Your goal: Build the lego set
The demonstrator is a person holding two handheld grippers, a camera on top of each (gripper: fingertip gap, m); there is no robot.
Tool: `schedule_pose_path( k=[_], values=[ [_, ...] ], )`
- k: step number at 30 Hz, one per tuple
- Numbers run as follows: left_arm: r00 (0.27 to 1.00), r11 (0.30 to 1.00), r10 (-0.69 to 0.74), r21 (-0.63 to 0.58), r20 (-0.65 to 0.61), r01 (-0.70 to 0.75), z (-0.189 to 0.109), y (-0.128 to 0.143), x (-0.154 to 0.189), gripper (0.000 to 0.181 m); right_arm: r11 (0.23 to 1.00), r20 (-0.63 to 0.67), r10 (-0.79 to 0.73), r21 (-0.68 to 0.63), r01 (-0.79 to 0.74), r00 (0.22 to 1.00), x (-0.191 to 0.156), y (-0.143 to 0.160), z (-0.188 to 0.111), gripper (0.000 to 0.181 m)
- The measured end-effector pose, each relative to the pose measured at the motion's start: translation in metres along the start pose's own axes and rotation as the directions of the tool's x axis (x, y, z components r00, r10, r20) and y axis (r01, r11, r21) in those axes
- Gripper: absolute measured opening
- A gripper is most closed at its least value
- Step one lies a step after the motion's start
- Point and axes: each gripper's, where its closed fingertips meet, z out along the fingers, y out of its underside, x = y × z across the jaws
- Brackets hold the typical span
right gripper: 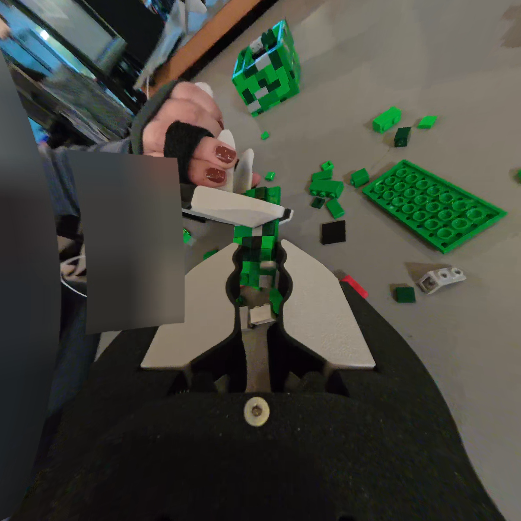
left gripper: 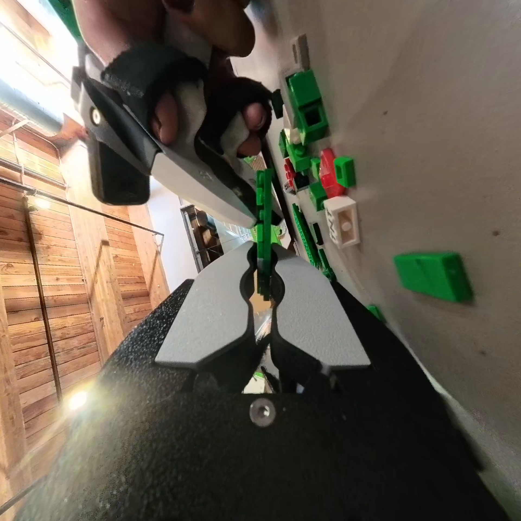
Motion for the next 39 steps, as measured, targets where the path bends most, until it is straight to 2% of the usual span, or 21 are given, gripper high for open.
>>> schedule_pose_path(
  k=[5, 8, 10, 14, 17, 31, 35, 39],
  values=[
    [1.000, 1.000, 0.005, -0.015, -0.025, -0.005, 0.000, 0.002, 0.003, 0.005, 0.999, -0.052, -0.034, 0.009, 0.034, 0.998, 0.002, 0.000, 0.000, 0.025],
    [0.999, 0.999, 0.005, -0.034, -0.039, -0.006, 0.000, 0.003, 0.005, 0.005, 0.995, -0.125, -0.090, 0.025, 0.094, 0.988, 0.003, -0.002, -0.001, 0.046],
    [0.998, 0.999, -0.012, -0.047, -0.055, 0.010, 0.001, 0.005, 0.007, 0.005, 0.990, -0.175, -0.140, 0.006, 0.143, 0.975, 0.004, -0.002, 0.002, 0.050],
    [0.998, 0.998, -0.032, -0.052, -0.061, 0.029, 0.001, 0.005, 0.007, 0.005, 0.968, -0.293, -0.249, -0.050, 0.245, 0.923, 0.009, -0.003, 0.009, 0.042],
    [0.998, 0.998, -0.032, -0.055, -0.055, 0.029, 0.000, 0.005, 0.007, 0.005, 0.960, -0.308, -0.278, -0.063, 0.272, 0.910, 0.009, -0.004, 0.012, 0.034],
    [0.999, 0.999, -0.006, -0.032, -0.048, 0.005, -0.002, 0.002, 0.007, 0.006, 0.990, -0.087, -0.132, -0.064, 0.127, 0.987, 0.006, 0.000, 0.010, 0.034],
    [1.000, 1.000, -0.001, -0.014, -0.018, 0.001, -0.002, 0.000, 0.004, 0.005, 0.999, 0.066, 0.040, -0.027, -0.039, 0.997, 0.001, -0.004, 0.004, 0.024],
    [0.999, 0.999, -0.026, -0.046, -0.037, 0.024, 0.000, 0.004, 0.006, 0.005, 0.999, 0.025, -0.003, -0.035, 0.004, 1.000, 0.006, -0.005, 0.006, 0.023]
  ],
)
